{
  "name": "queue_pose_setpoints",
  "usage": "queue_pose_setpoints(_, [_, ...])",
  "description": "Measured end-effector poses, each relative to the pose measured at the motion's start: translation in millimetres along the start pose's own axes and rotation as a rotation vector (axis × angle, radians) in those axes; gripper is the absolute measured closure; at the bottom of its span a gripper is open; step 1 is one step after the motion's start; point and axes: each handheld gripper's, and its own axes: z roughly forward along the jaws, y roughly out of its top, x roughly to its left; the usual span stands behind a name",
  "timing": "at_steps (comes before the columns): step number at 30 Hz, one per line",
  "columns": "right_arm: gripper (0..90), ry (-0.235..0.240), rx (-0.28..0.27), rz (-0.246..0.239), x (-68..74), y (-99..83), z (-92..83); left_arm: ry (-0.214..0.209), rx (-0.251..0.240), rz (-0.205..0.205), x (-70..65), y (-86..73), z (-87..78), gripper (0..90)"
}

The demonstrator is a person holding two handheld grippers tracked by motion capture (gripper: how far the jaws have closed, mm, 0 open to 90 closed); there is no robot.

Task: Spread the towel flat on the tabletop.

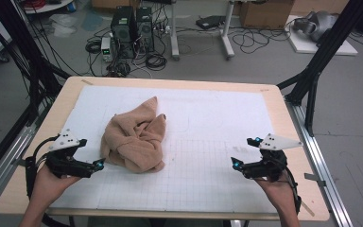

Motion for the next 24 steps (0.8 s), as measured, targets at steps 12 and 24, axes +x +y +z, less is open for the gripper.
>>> queue_pose_setpoints(12, [8.8,0.017,0.011,0.011,-1.9,-2.7,3.0,-0.004,0.005,0.001,0.1,-0.1,-0.9,3.0])
queue_pose_setpoints(24, [8.8,0.044,0.007,0.002,-0.1,3.7,10.0,-0.008,0.003,0.008,-2.1,2.3,-1.0,3.0])
